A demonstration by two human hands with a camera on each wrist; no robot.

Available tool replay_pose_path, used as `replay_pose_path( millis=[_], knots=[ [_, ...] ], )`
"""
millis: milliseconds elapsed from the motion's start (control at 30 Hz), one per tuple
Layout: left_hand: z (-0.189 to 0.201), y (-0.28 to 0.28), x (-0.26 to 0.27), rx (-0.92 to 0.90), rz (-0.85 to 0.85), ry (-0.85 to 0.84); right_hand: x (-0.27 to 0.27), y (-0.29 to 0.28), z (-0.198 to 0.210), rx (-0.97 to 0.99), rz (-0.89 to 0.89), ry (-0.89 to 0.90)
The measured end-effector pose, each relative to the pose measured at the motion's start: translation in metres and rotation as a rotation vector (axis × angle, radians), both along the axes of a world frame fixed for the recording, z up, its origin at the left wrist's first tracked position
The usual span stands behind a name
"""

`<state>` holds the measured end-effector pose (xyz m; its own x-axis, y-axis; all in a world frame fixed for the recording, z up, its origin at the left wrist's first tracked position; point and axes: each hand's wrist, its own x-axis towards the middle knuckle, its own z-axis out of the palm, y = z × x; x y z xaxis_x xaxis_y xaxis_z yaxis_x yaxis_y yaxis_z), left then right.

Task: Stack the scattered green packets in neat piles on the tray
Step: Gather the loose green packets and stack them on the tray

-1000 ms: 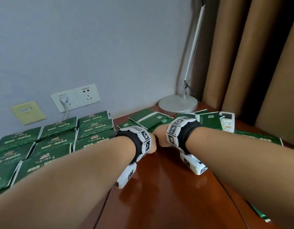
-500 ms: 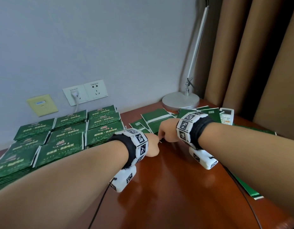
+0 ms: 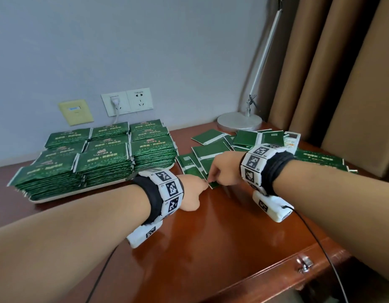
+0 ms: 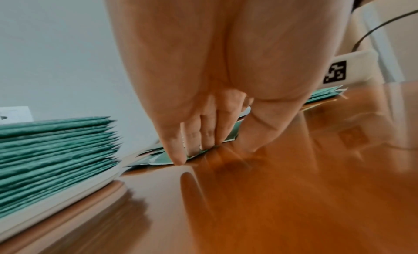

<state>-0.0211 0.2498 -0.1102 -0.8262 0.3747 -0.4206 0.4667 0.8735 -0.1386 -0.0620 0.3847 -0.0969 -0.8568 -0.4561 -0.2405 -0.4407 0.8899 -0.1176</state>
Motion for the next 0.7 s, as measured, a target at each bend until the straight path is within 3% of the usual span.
replay_pose_path(
  millis=[300,433,567,700],
  knots=[
    [-0.003,-0.037,0.06,0.069,0.035,0.008,0.039,-0.027,0.001,-0.083,0.079,-0.036],
    [0.002,-0.057,0.091,0.103,0.081,0.001,0.038,-0.032,0.004,-0.081,0.096,0.062],
    [0.006,-0.074,0.11,0.105,0.094,-0.015,0.03,-0.03,-0.004,-0.122,0.029,0.2],
    [0.012,-0.085,0.103,0.17,0.142,0.022,0.02,-0.029,-0.01,0.032,-0.081,0.21]
  ],
)
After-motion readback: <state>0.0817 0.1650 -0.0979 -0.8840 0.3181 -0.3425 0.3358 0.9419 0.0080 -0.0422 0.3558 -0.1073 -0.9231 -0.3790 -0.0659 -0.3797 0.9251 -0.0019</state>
